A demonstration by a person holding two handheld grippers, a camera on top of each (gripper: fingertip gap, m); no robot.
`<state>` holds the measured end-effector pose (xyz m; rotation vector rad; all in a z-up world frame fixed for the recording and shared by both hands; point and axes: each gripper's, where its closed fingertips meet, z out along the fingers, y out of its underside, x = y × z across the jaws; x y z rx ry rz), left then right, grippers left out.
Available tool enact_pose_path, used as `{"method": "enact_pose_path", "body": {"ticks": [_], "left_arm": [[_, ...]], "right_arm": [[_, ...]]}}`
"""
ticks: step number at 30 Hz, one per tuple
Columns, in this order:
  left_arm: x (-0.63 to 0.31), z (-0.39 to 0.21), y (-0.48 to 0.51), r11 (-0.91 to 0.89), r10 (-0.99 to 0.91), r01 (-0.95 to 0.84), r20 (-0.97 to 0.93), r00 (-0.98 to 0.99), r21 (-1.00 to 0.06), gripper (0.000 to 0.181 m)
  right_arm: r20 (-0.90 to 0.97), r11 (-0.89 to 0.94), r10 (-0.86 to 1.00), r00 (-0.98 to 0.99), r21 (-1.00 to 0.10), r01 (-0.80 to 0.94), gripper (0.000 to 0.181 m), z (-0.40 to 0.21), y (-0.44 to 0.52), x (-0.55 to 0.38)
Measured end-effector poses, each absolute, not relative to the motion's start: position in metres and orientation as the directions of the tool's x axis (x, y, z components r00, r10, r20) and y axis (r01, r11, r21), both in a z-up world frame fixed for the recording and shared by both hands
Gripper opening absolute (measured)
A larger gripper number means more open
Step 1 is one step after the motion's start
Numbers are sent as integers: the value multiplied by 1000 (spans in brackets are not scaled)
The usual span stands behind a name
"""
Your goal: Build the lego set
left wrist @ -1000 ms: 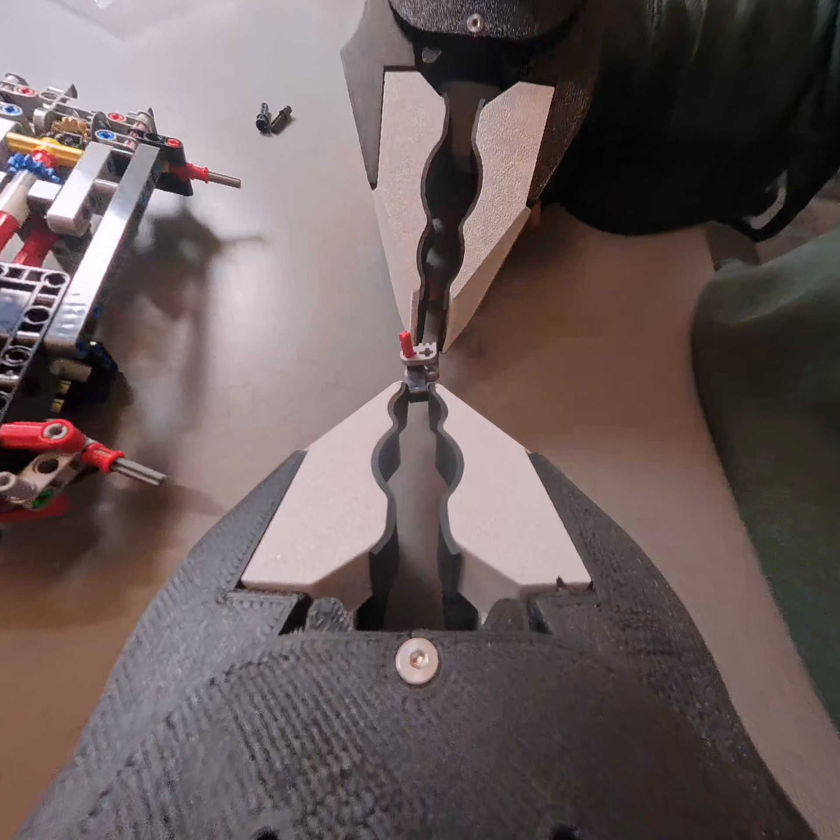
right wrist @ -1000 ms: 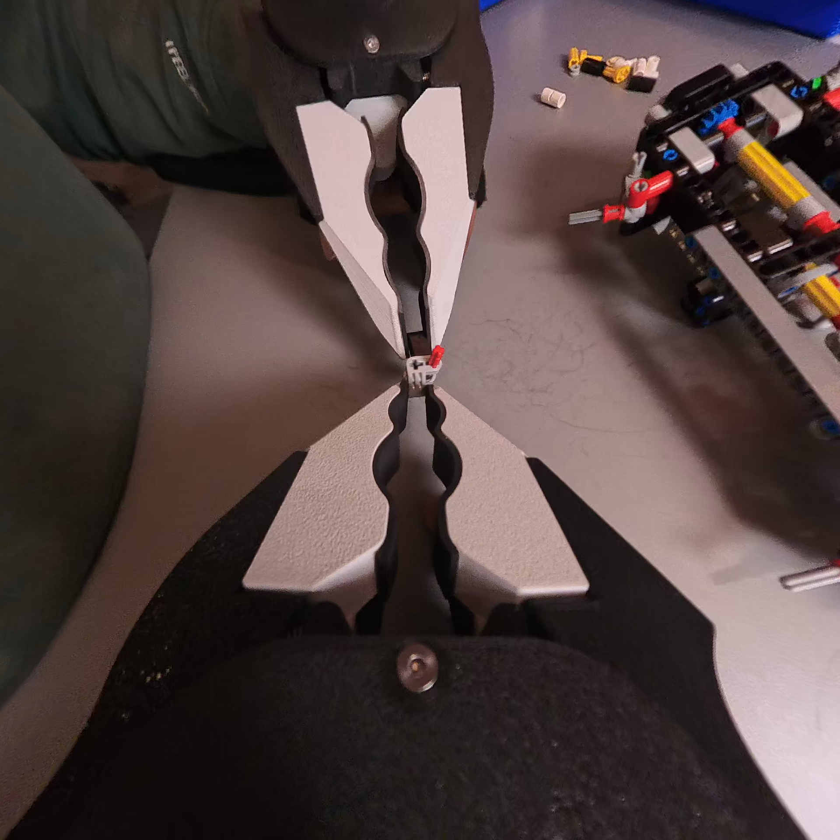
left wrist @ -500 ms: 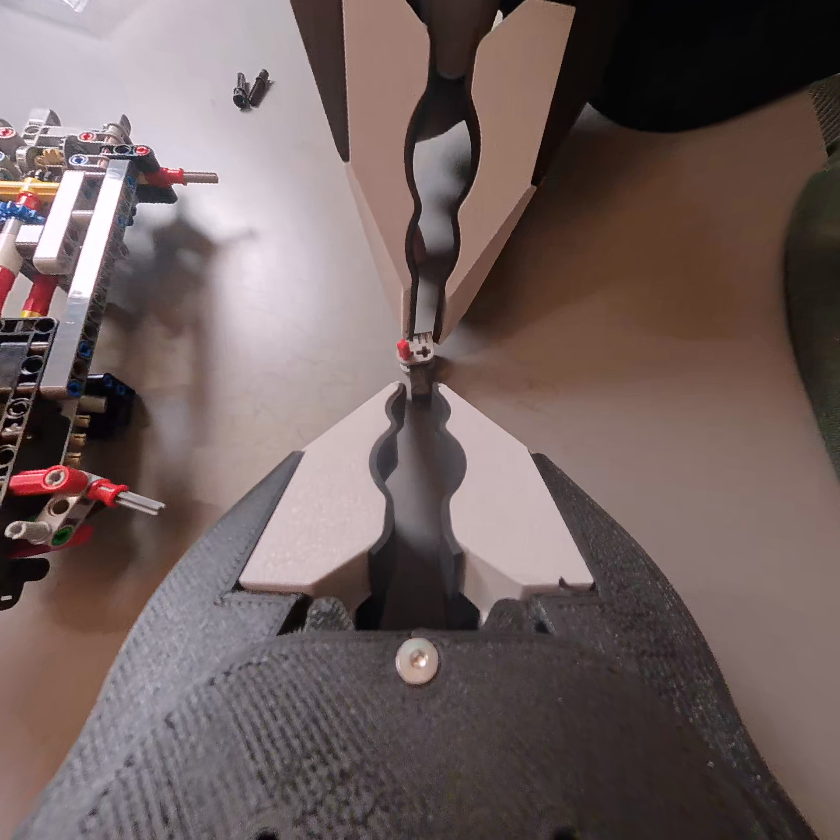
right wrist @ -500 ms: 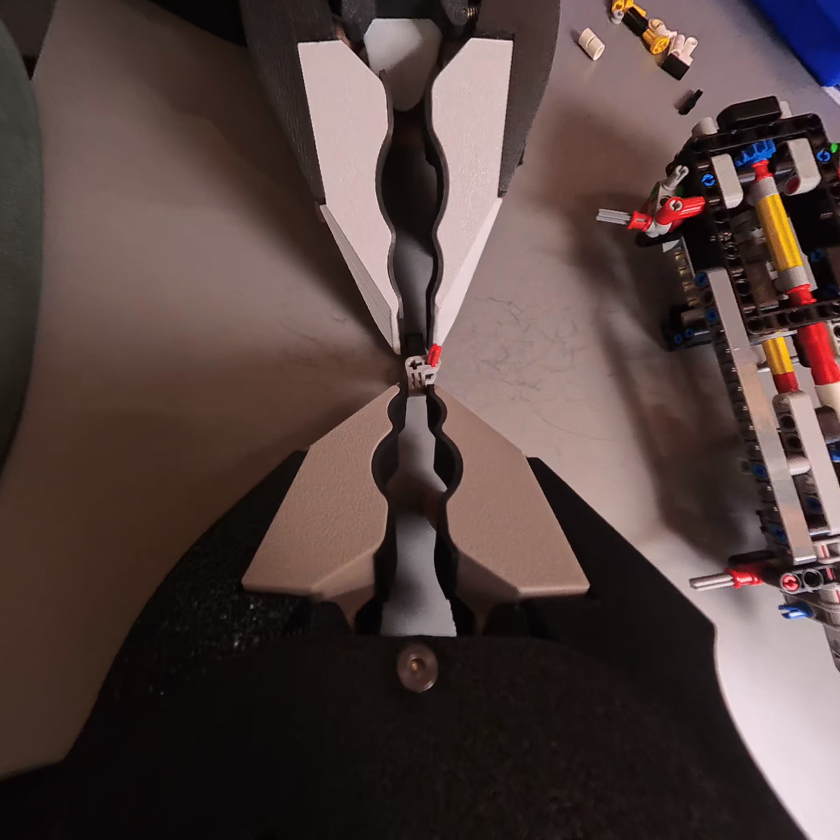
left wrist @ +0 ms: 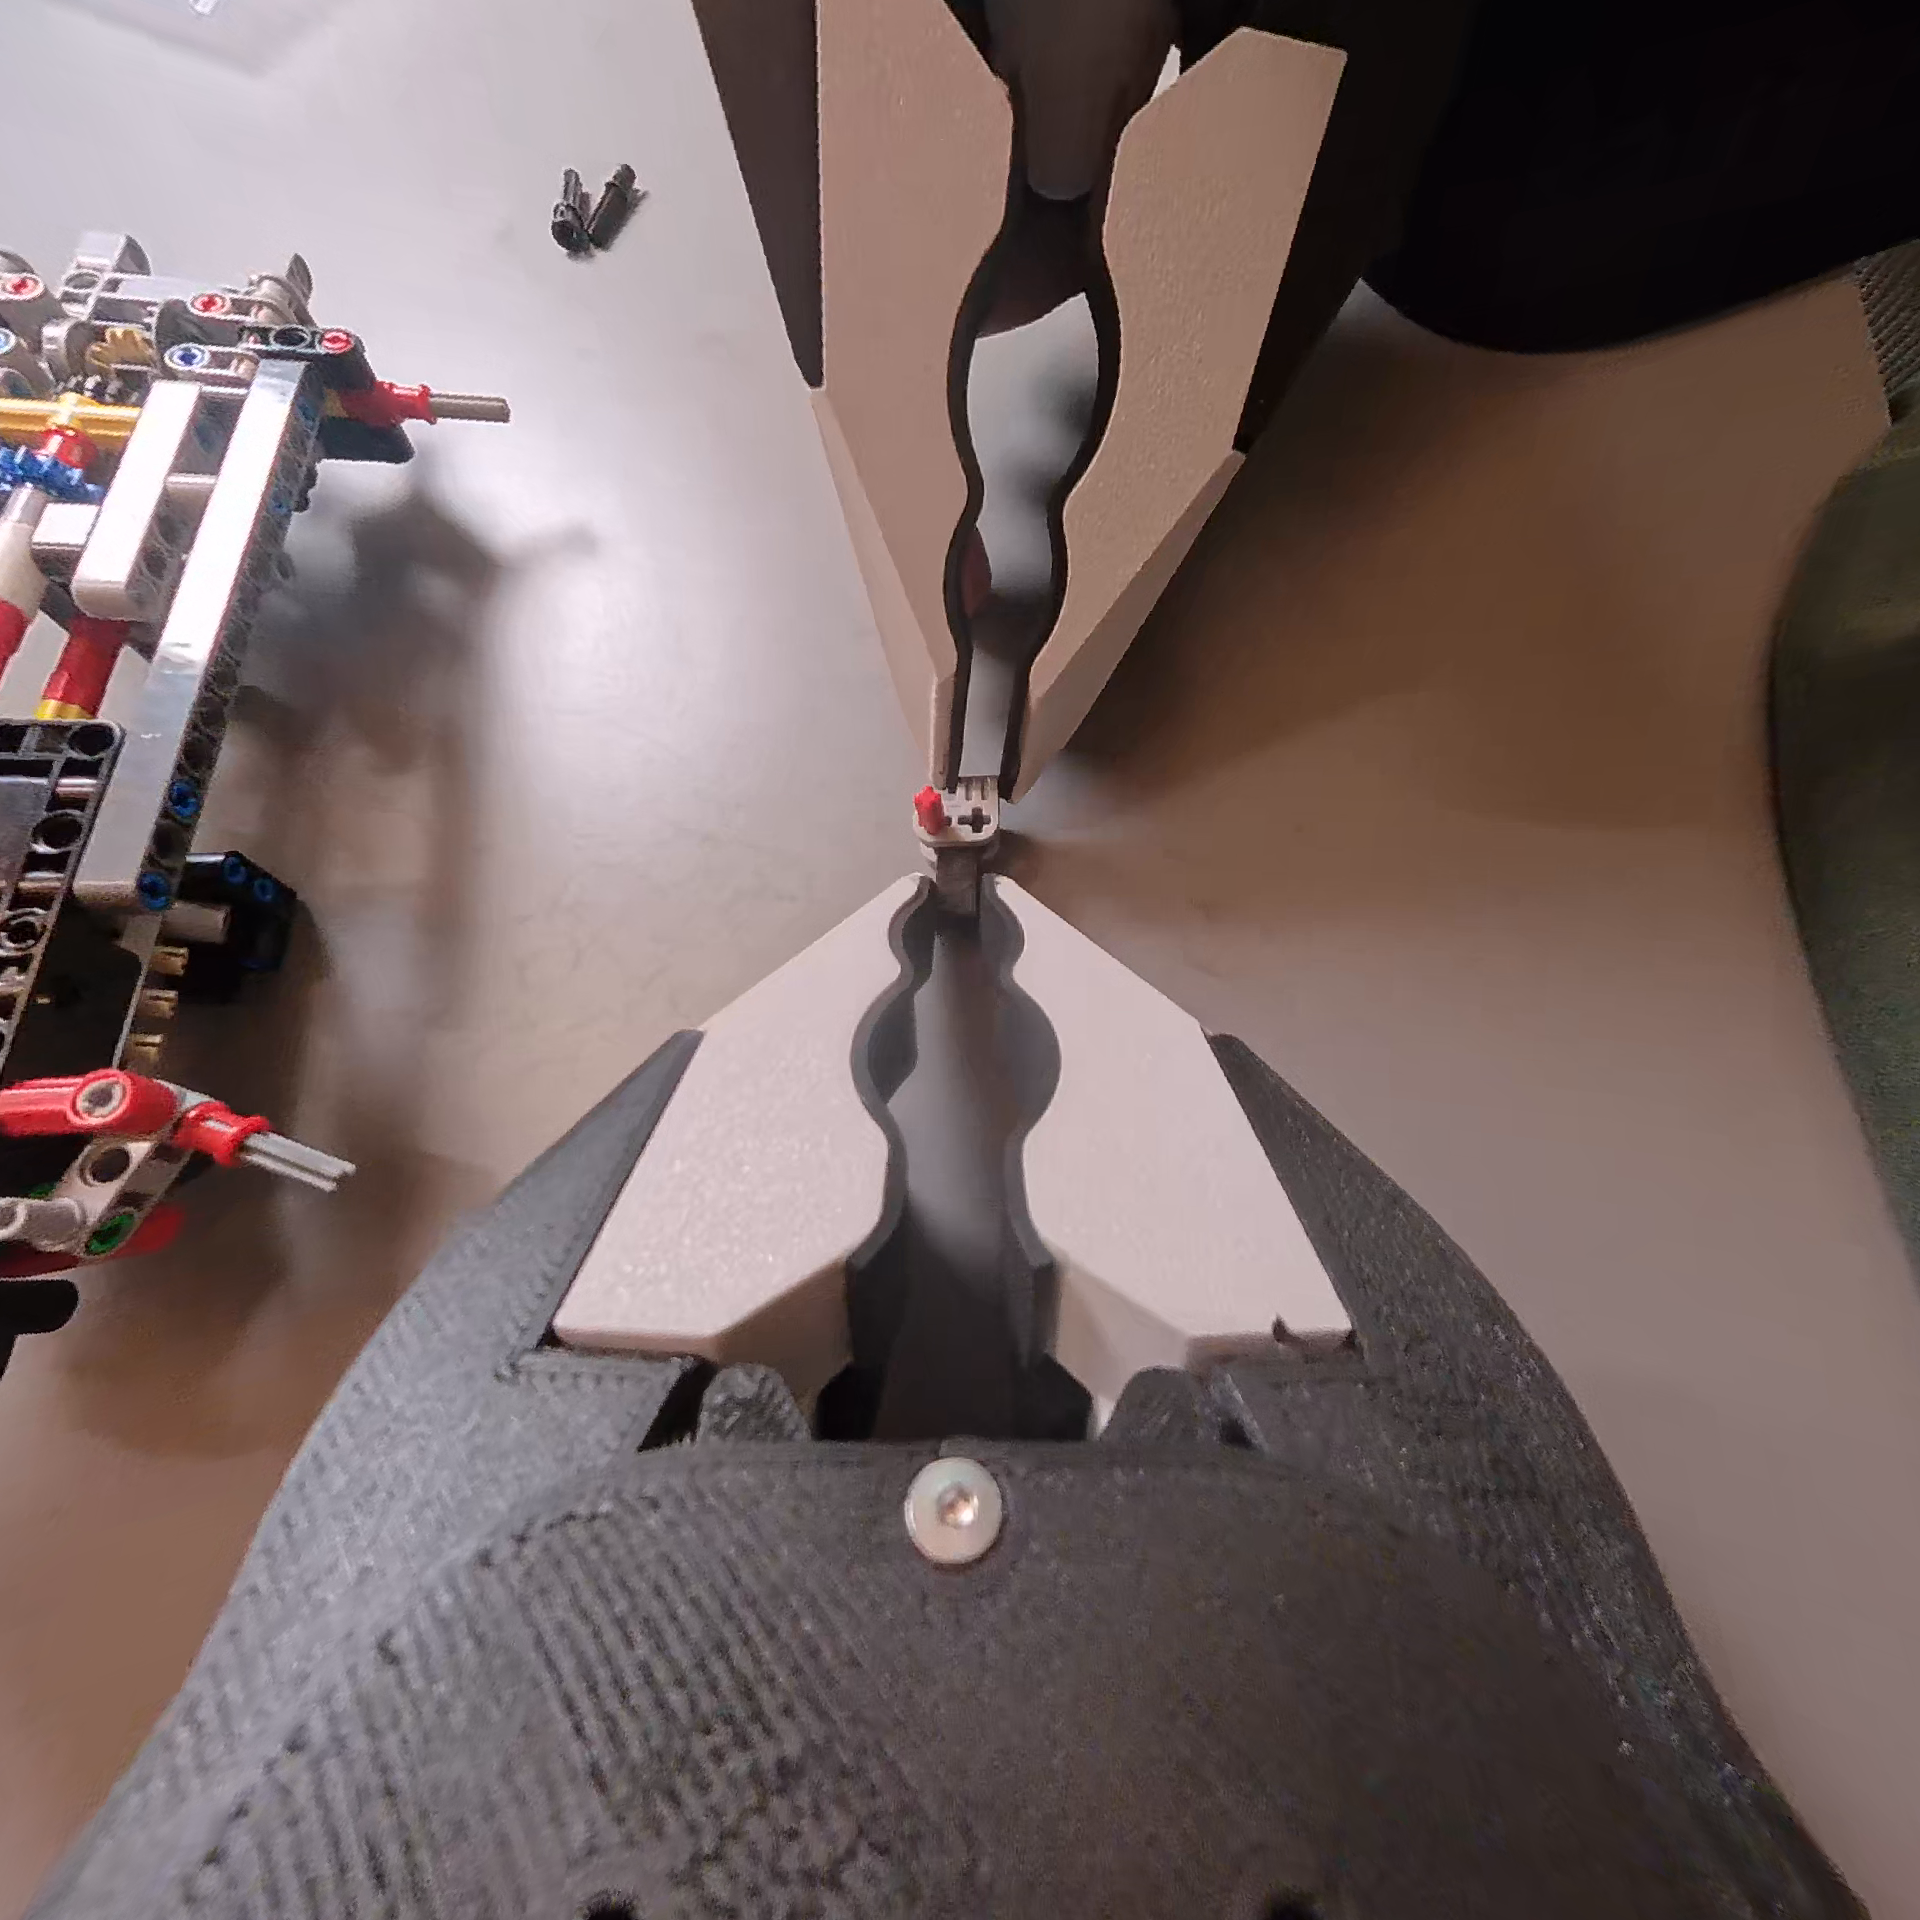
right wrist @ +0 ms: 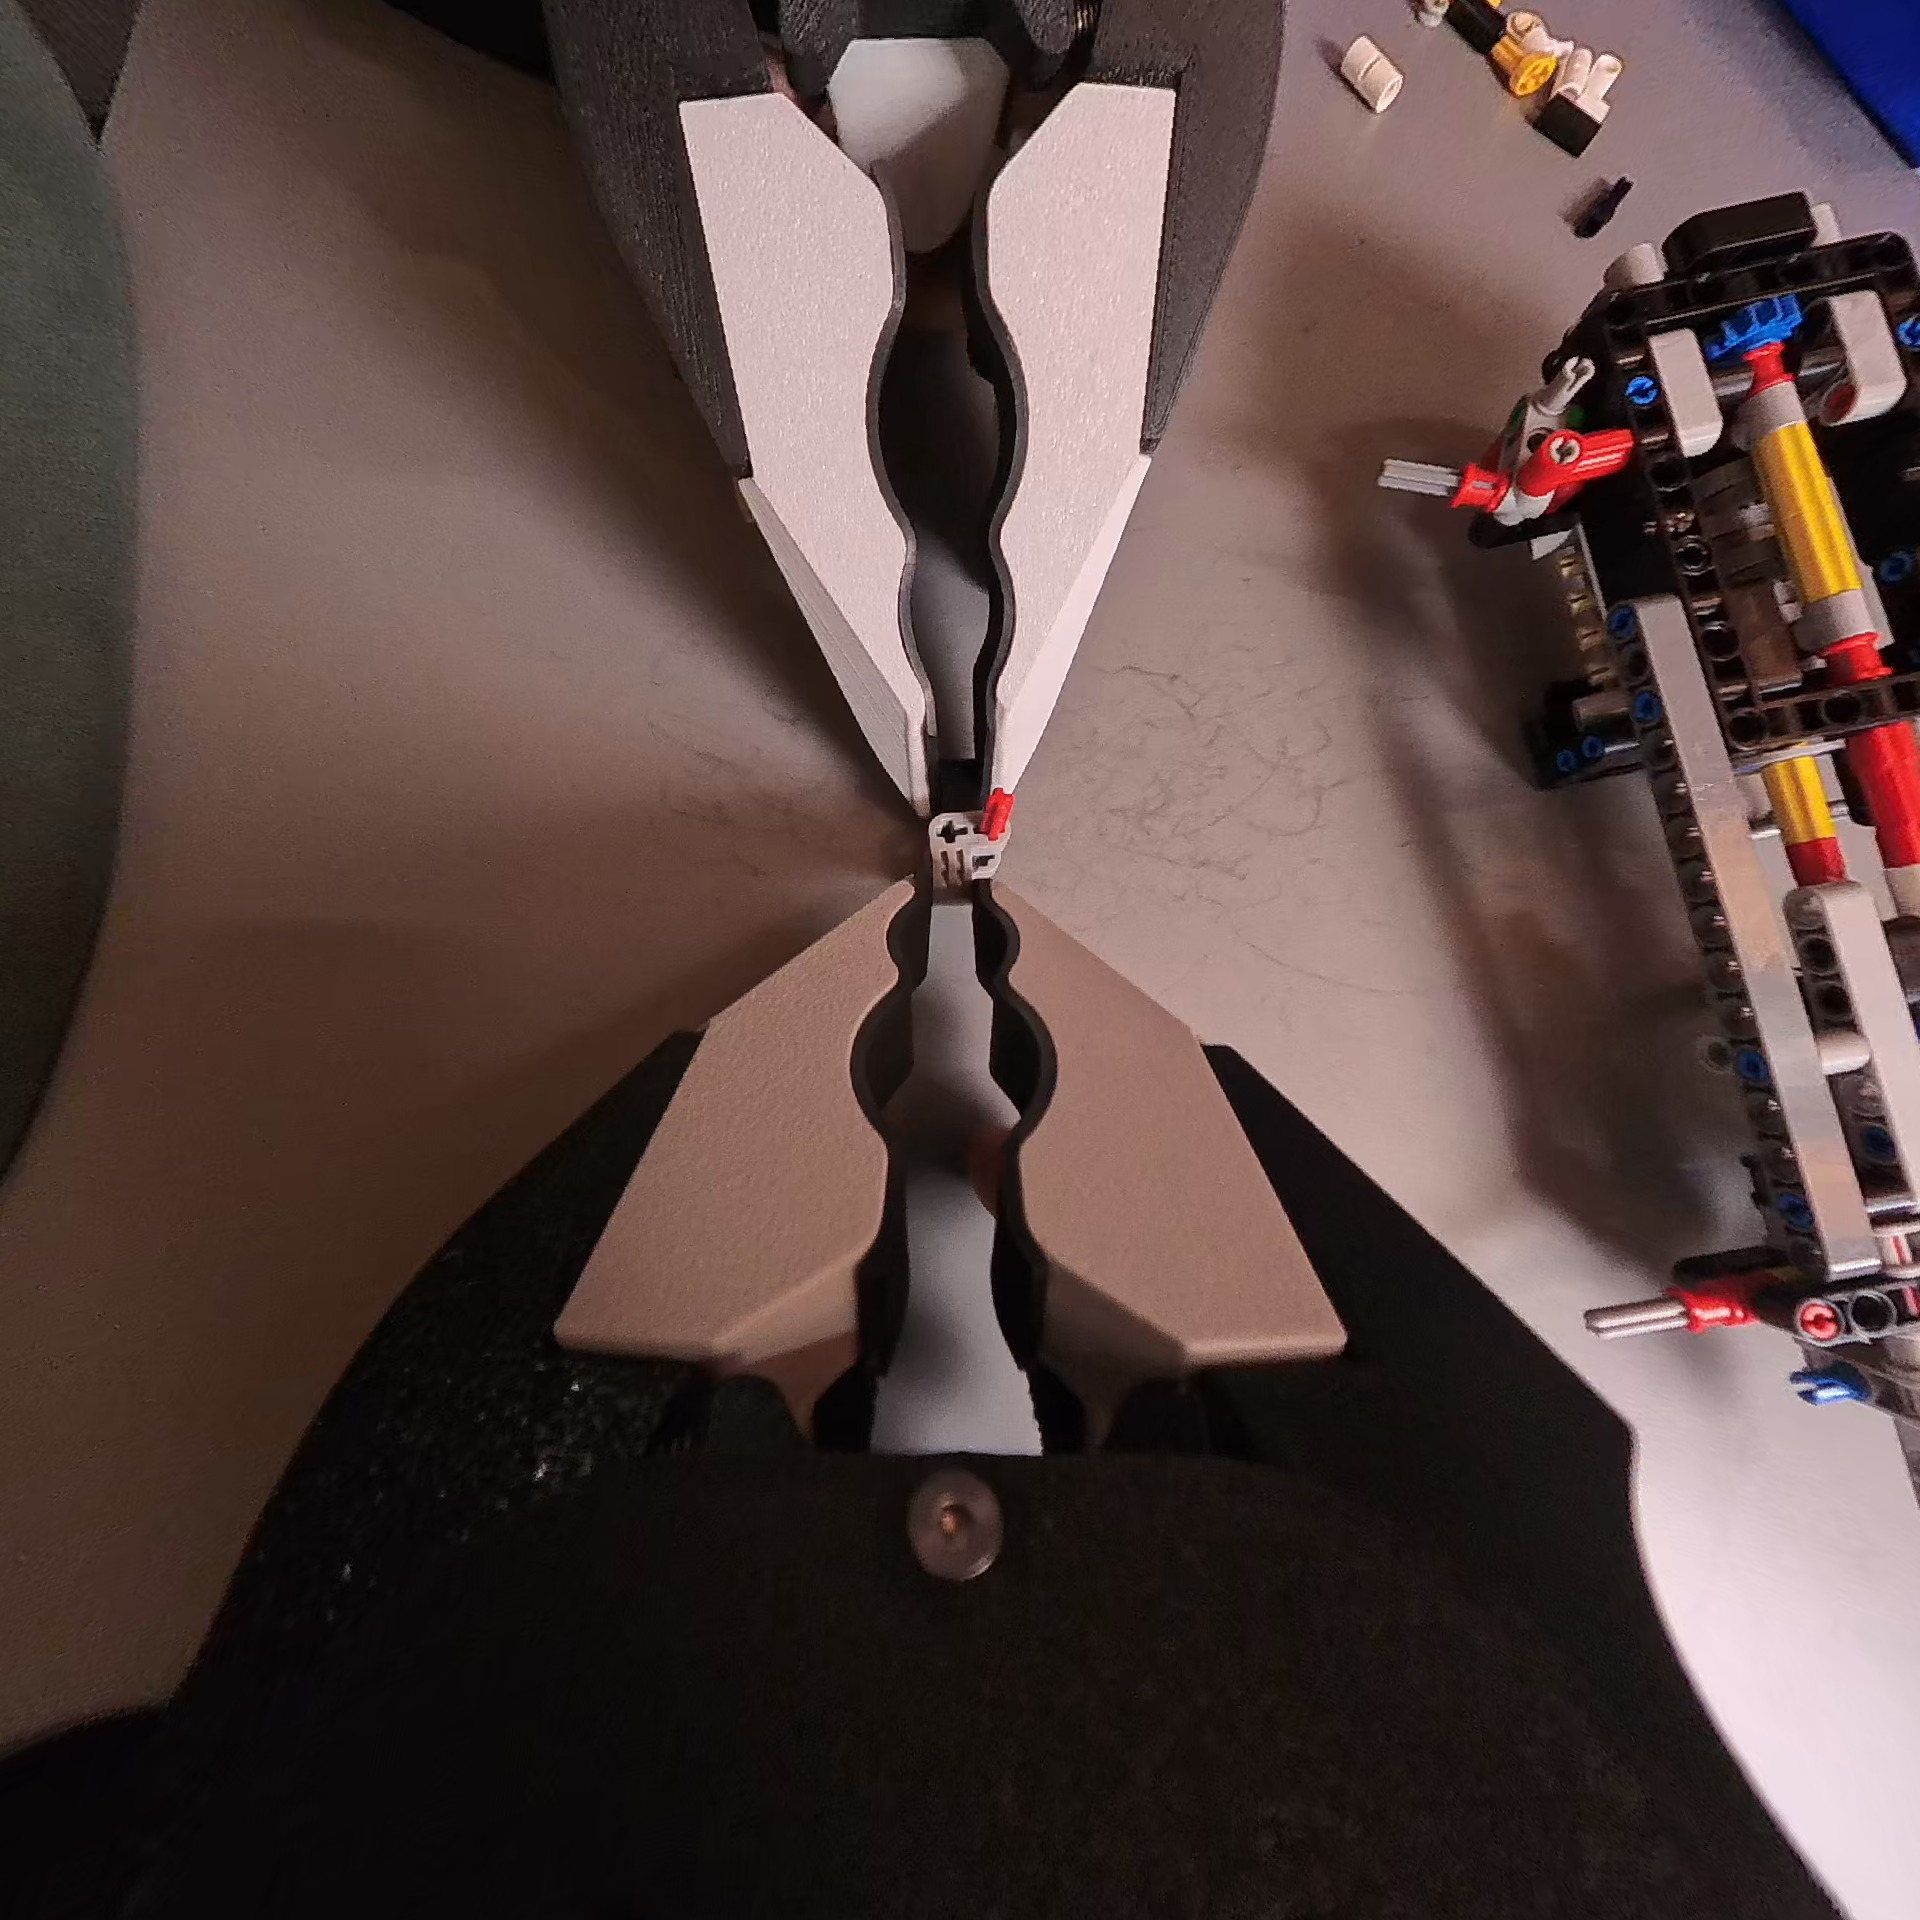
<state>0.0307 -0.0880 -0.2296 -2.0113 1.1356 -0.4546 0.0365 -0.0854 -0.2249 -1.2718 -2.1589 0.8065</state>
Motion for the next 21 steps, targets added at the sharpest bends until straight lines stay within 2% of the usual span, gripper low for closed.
{"method": "enact_pose_path", "body": {"ticks": [13, 21], "left_arm": [[31, -229, -92, -401, -825, -526, 46, 563, -750, 6], [32, -229, -93, -408, -830, -544, 49, 555, -733, 6]], "right_arm": [[58, 332, 898, -437, -741, 584, 4, -223, -90, 37], [44, 334, 890, -453, -740, 584, 4, -223, -92, 37]]}}
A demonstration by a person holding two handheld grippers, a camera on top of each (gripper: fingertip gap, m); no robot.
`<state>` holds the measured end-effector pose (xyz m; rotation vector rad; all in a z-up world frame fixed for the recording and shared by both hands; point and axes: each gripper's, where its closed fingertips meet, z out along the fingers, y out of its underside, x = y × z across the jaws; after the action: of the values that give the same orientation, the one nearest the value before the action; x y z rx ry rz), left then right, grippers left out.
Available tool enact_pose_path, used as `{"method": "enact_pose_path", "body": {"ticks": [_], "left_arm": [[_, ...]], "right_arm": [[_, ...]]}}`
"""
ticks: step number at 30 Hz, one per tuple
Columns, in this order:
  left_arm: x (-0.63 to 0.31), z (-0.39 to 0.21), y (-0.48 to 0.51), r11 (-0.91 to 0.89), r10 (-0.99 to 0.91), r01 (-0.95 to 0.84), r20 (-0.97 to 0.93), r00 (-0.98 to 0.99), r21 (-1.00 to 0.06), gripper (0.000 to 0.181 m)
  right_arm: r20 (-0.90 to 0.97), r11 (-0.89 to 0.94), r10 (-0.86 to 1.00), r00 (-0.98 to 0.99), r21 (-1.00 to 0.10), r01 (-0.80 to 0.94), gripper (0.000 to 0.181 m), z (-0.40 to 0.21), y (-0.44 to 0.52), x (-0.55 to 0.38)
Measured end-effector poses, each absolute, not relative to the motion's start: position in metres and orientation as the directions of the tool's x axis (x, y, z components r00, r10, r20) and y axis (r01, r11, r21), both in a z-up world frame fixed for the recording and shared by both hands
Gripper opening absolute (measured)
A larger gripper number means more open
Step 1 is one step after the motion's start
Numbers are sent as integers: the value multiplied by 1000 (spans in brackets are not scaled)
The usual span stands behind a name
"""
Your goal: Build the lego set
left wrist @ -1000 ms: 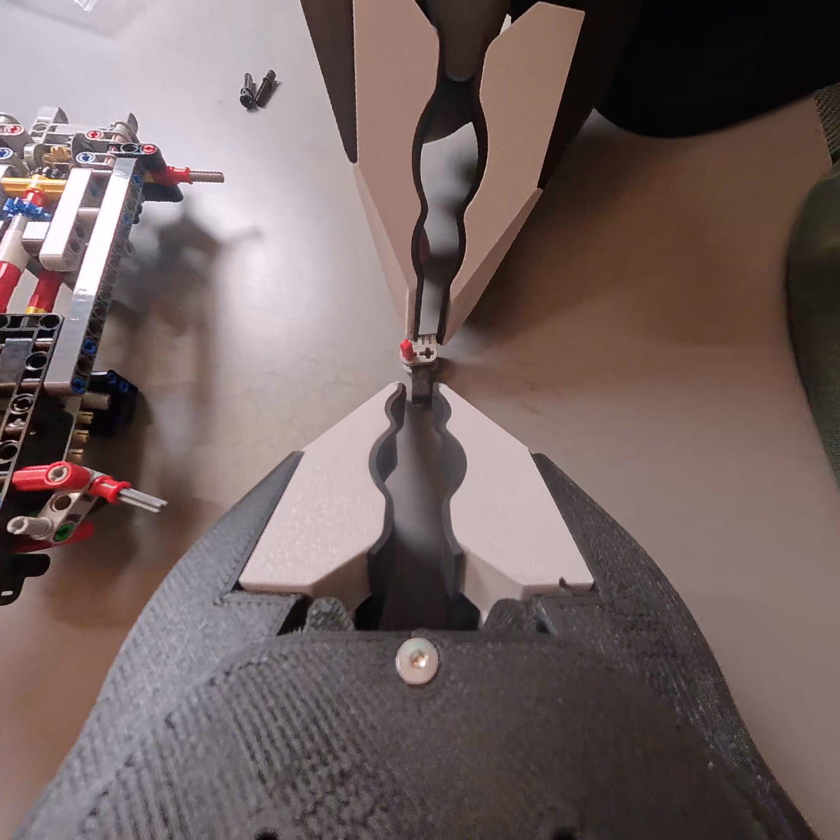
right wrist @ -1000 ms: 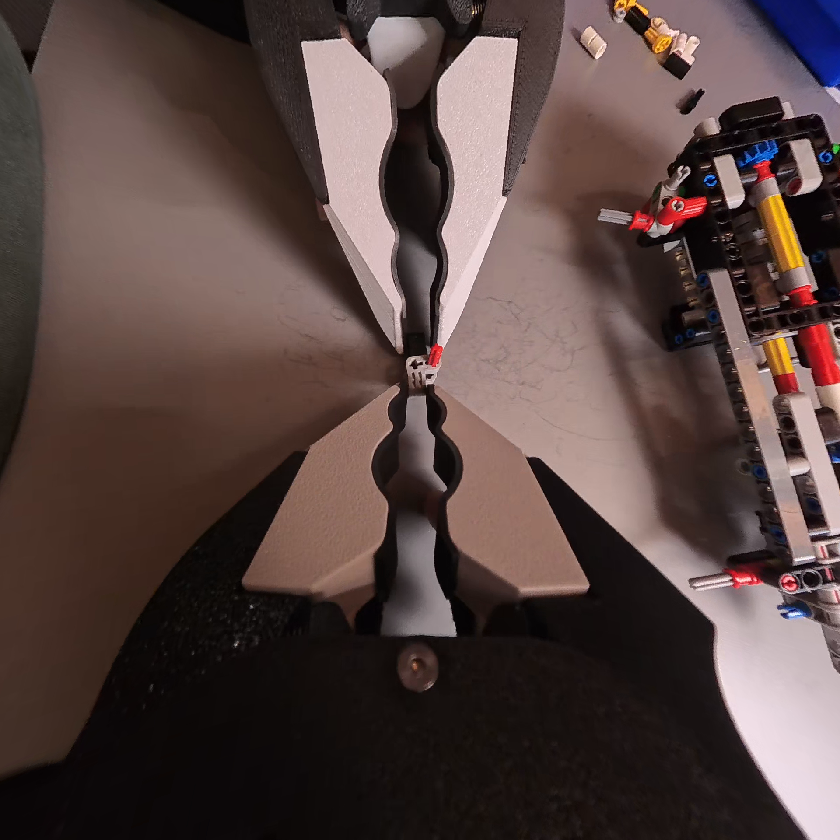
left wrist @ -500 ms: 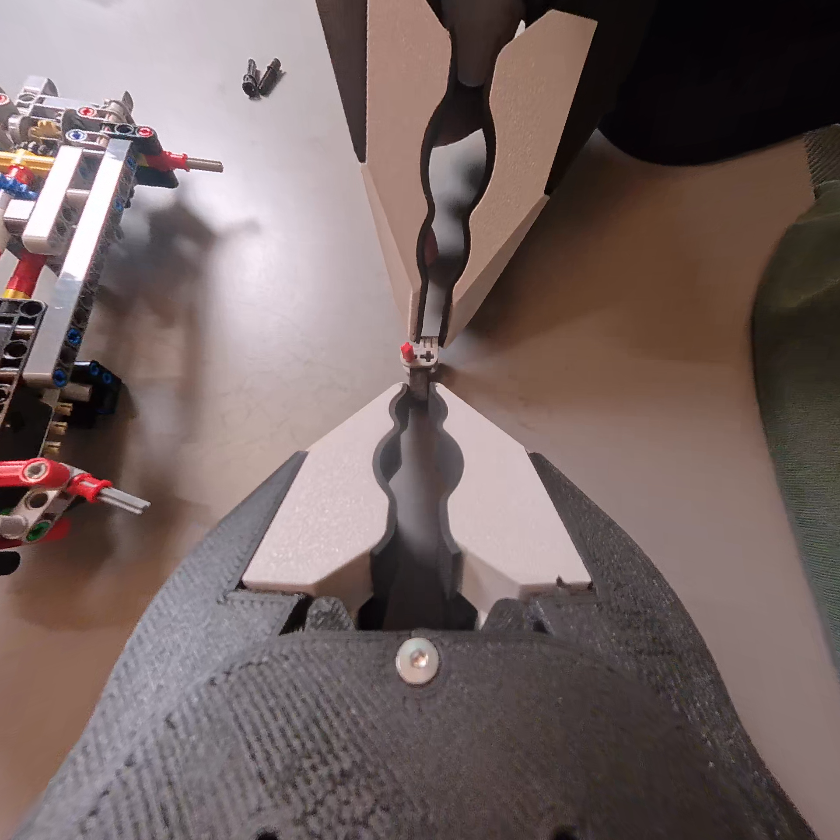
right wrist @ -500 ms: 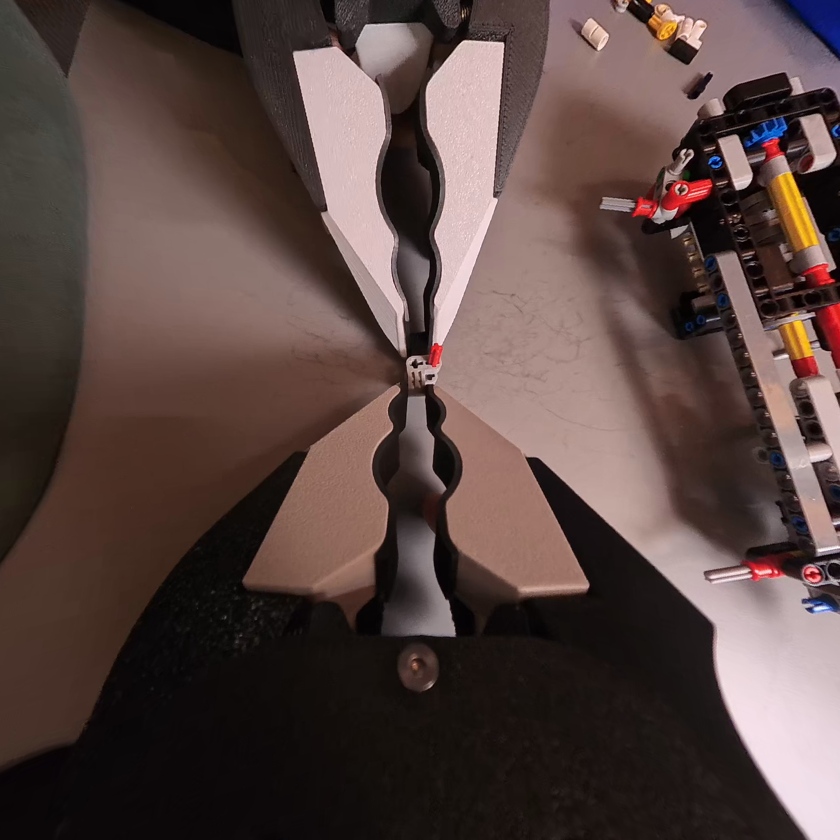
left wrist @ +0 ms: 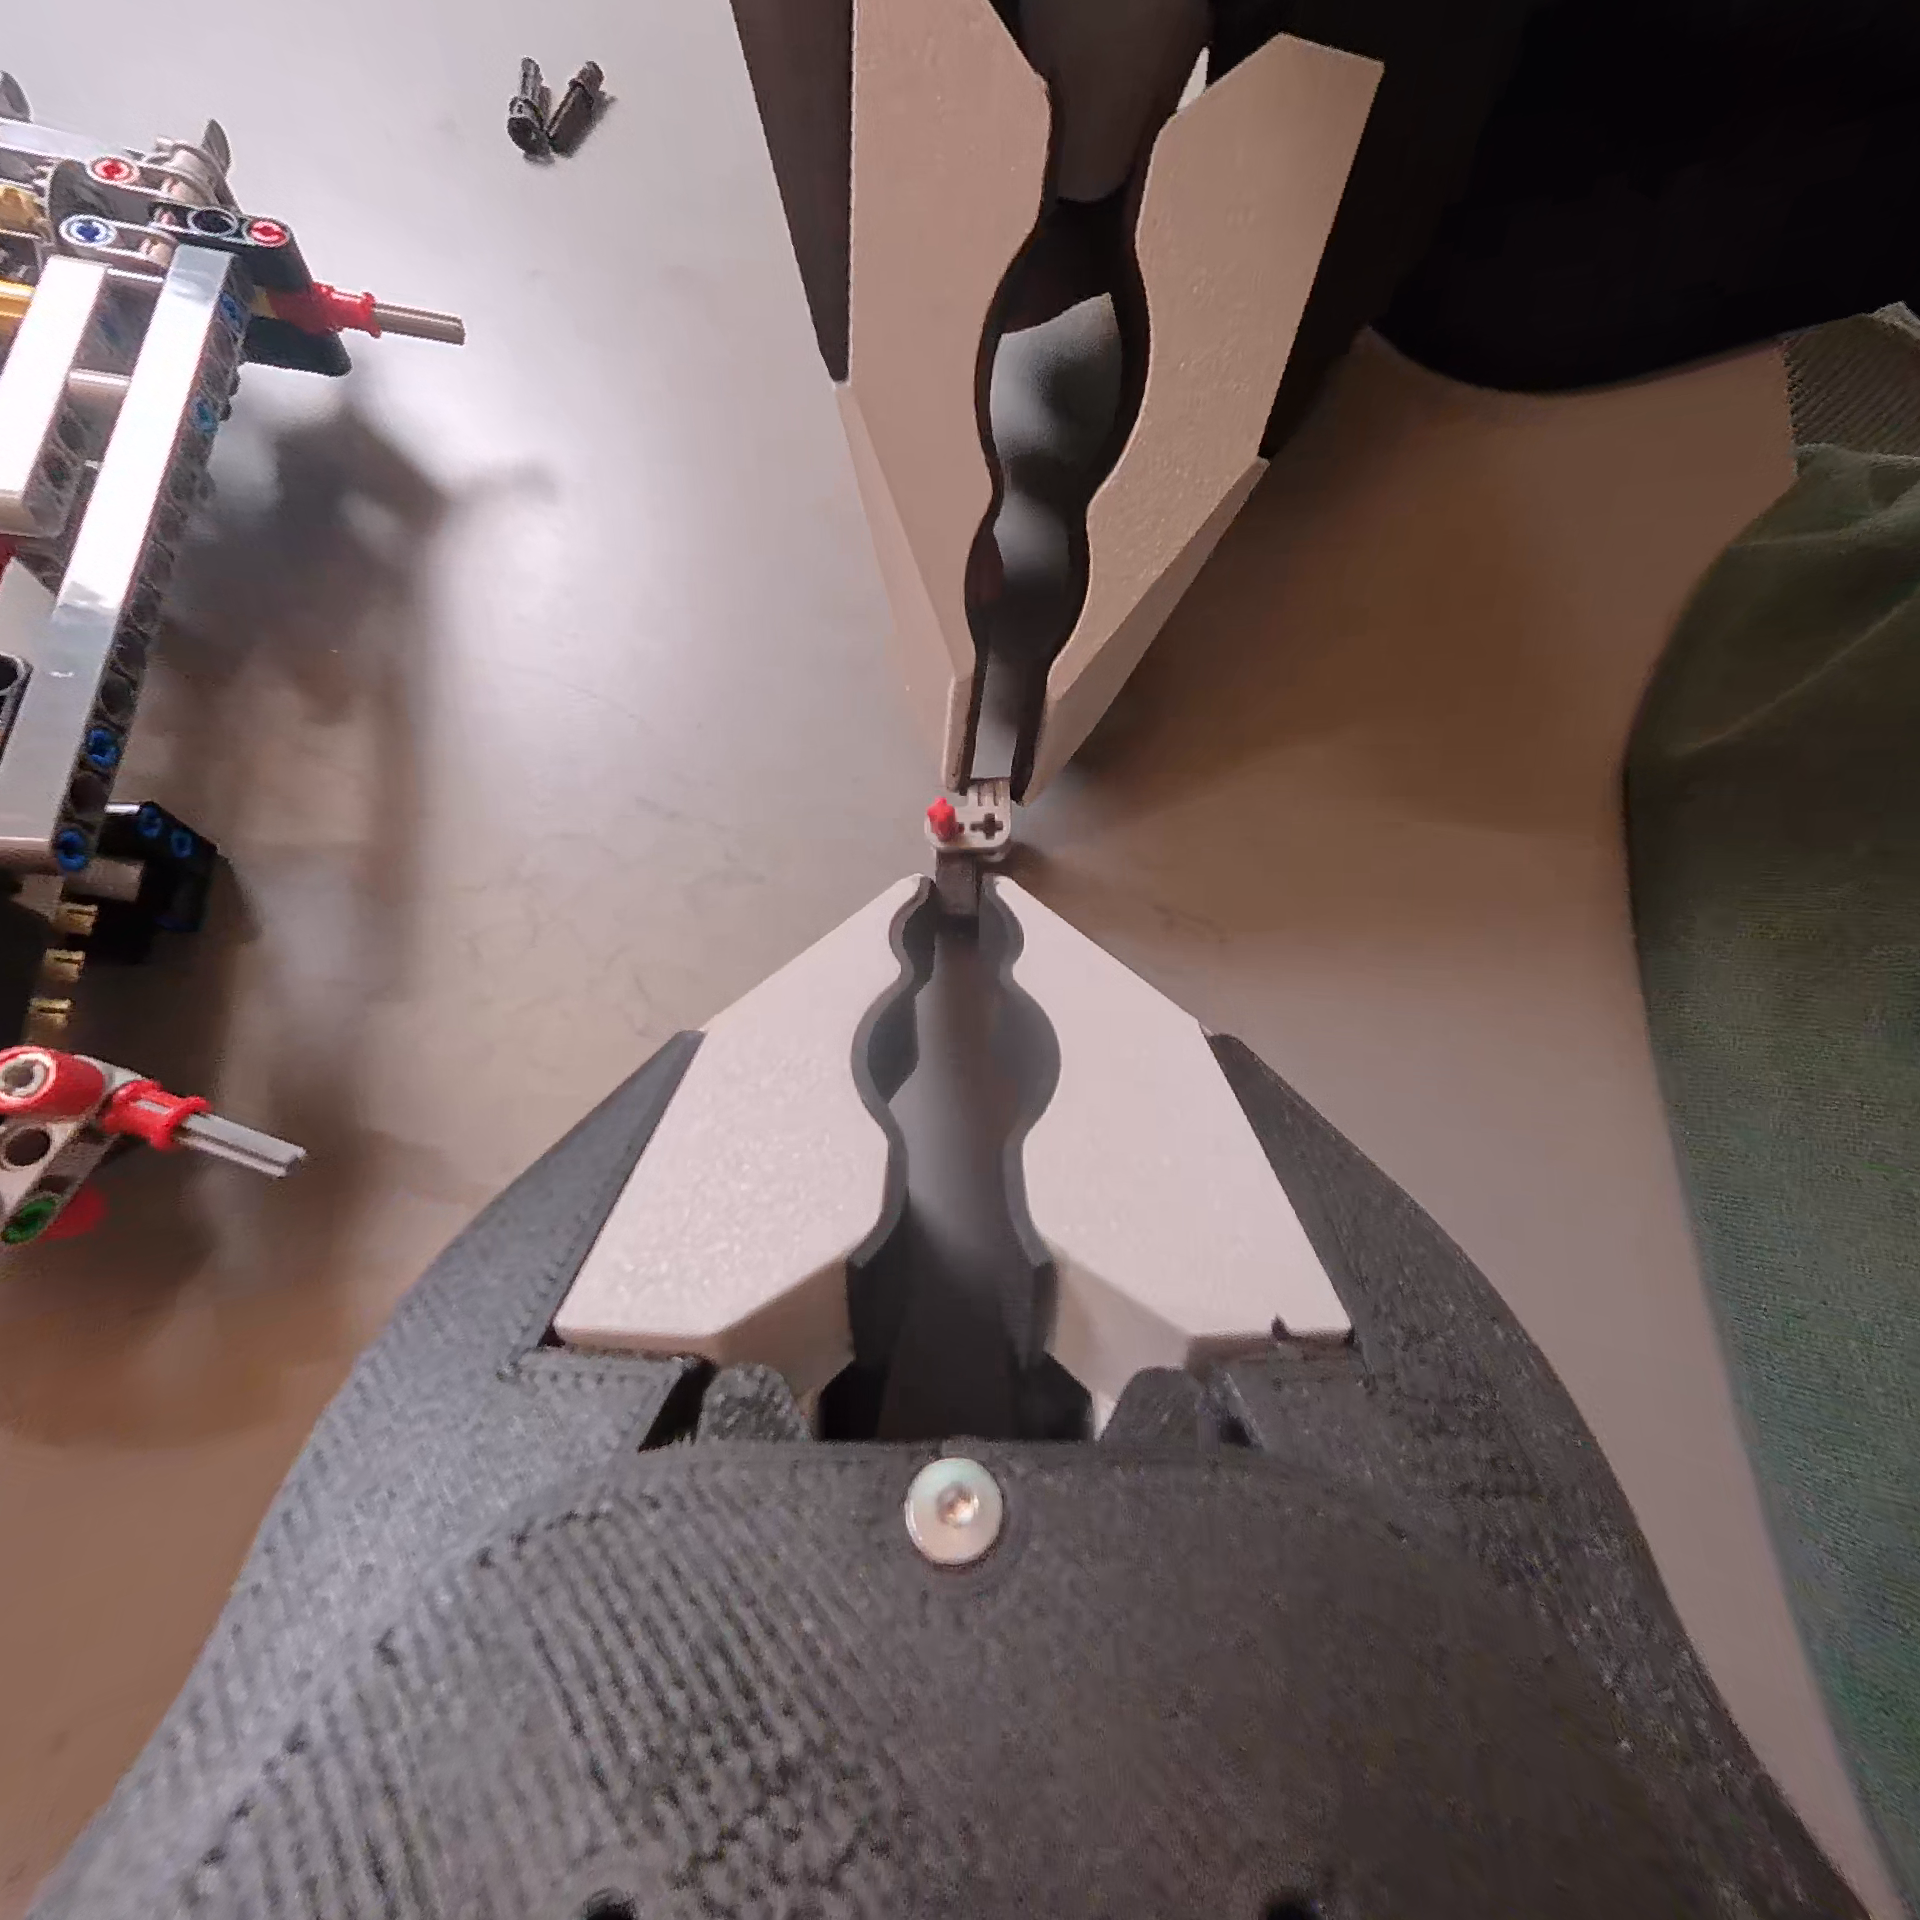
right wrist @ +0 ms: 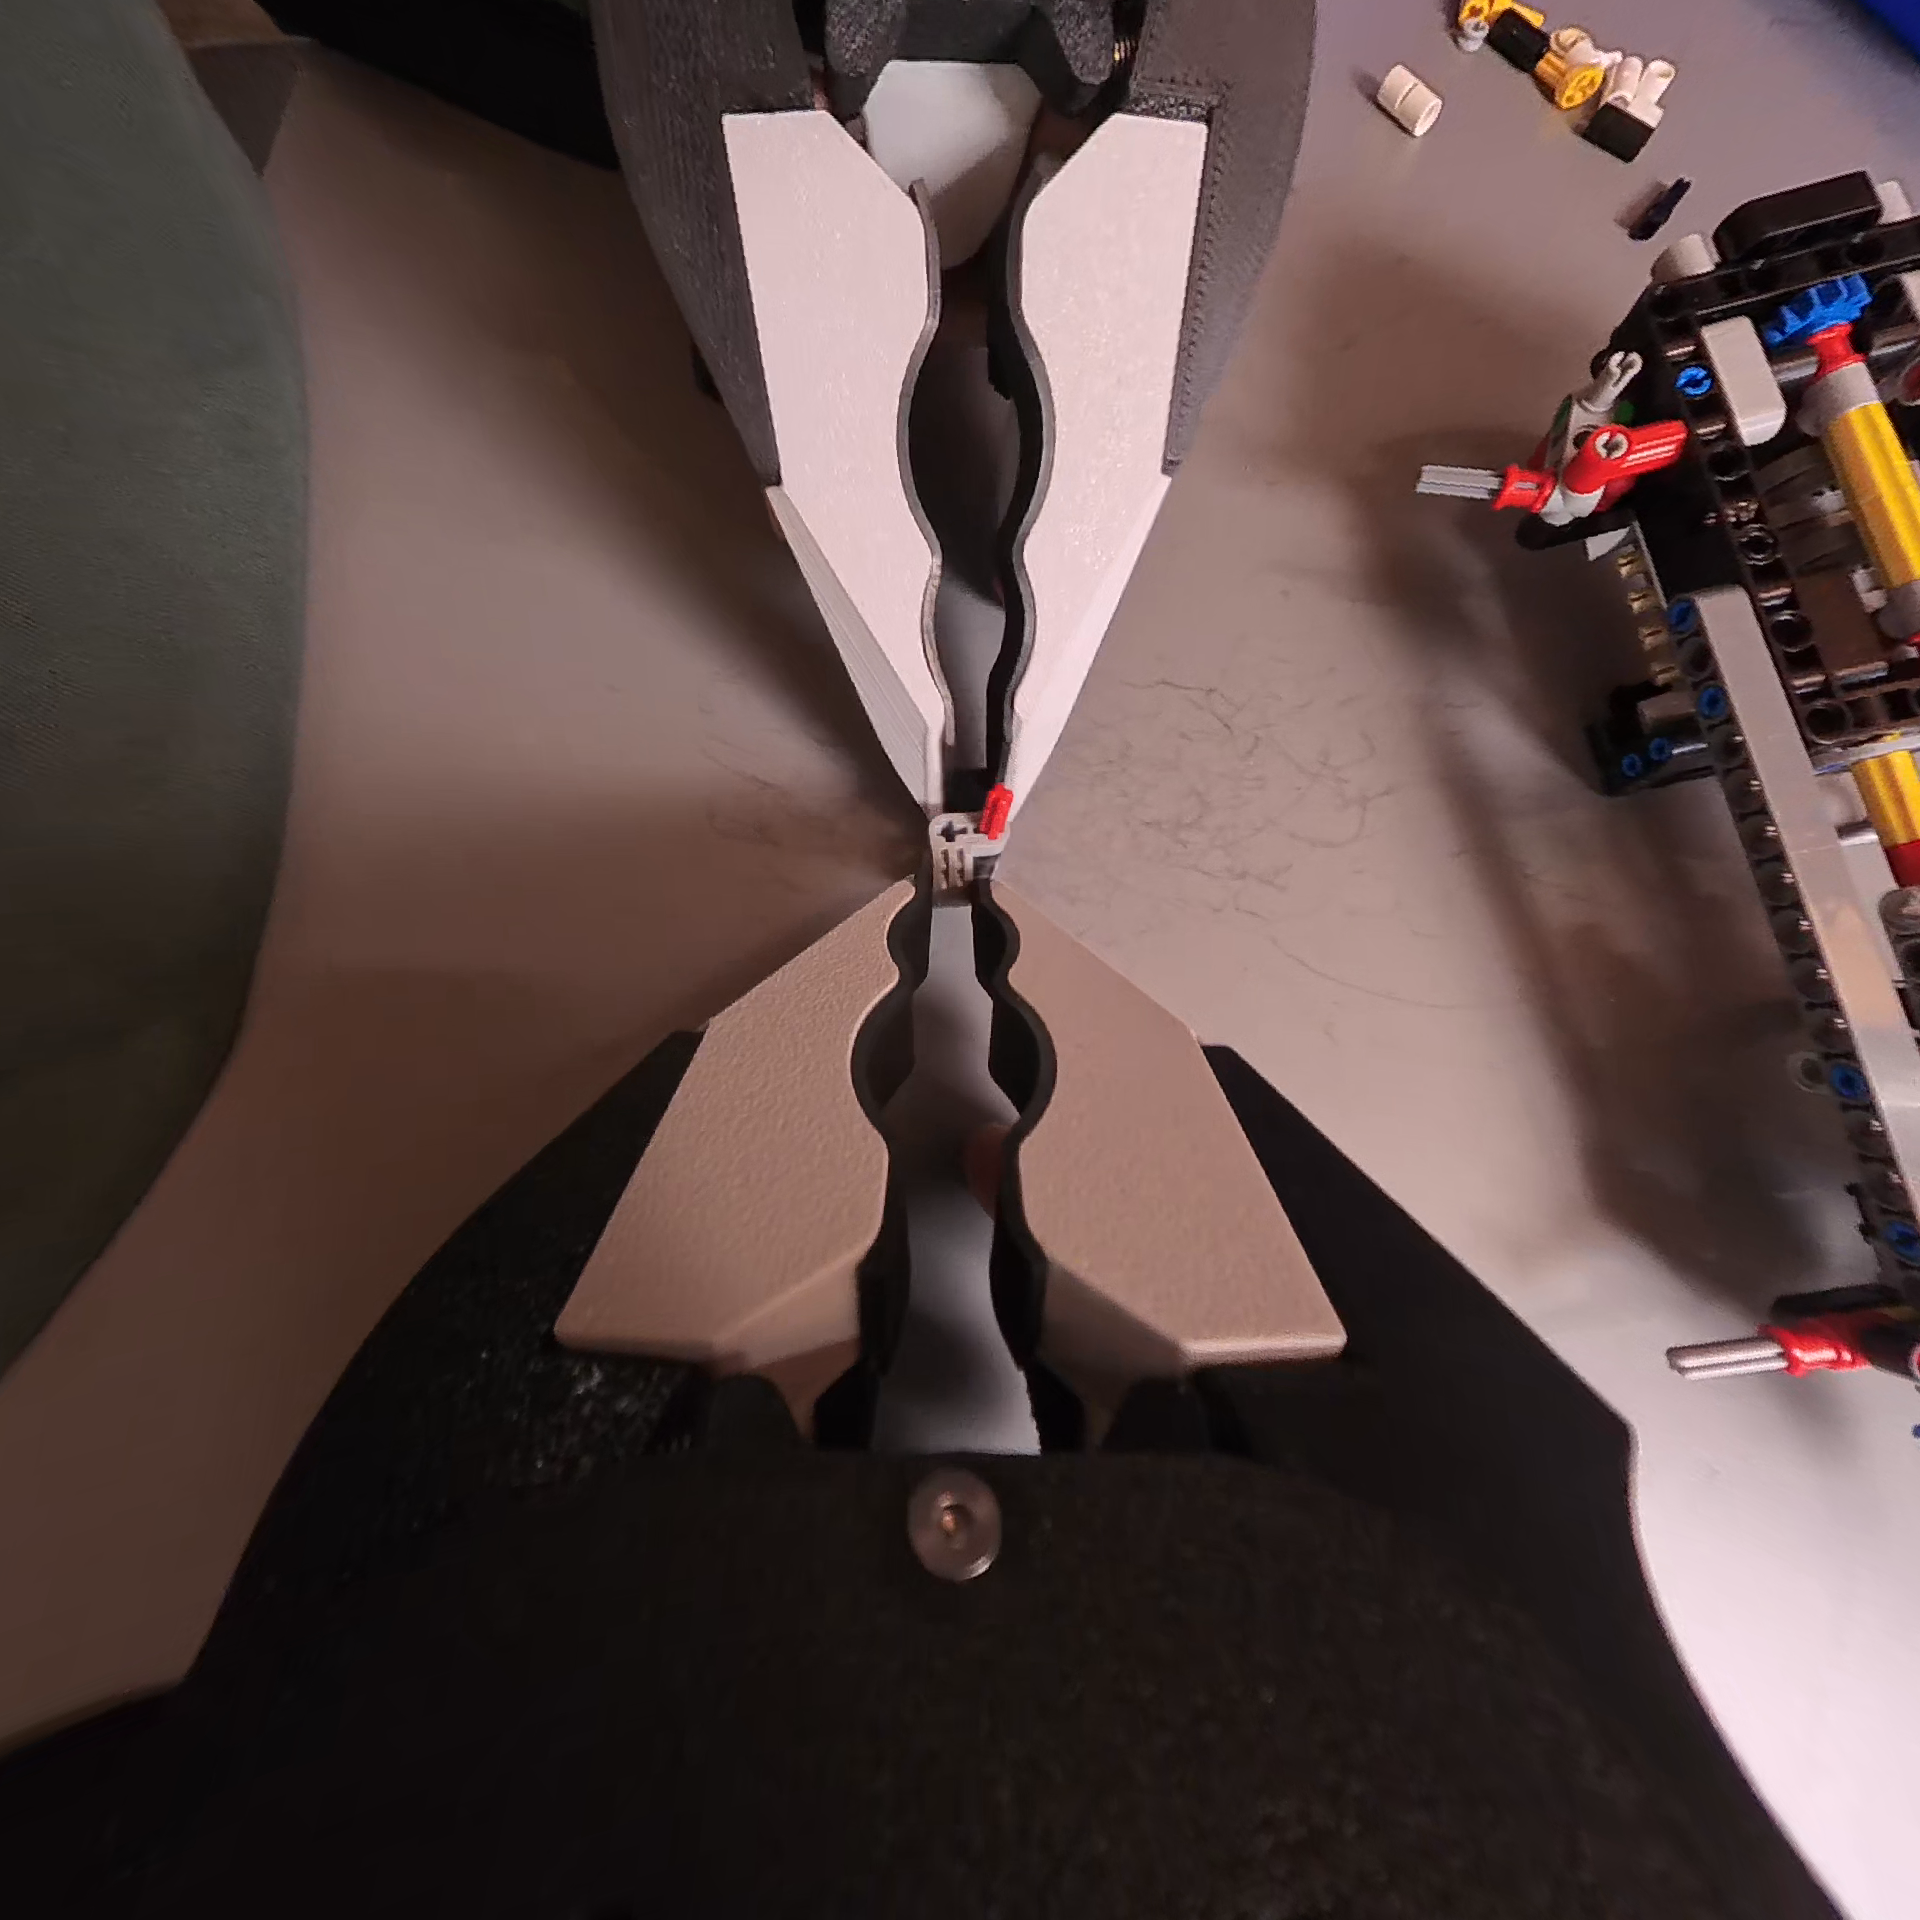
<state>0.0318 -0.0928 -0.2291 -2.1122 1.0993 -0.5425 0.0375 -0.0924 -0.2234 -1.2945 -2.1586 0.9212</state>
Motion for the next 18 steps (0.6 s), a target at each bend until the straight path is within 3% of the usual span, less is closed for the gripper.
{"method": "enact_pose_path", "body": {"ticks": [18], "left_arm": [[30, -230, -93, -401, -828, -562, 23, 560, -724, 6]], "right_arm": [[56, 355, 890, -453, -706, 612, 4, -225, -93, 39]]}}
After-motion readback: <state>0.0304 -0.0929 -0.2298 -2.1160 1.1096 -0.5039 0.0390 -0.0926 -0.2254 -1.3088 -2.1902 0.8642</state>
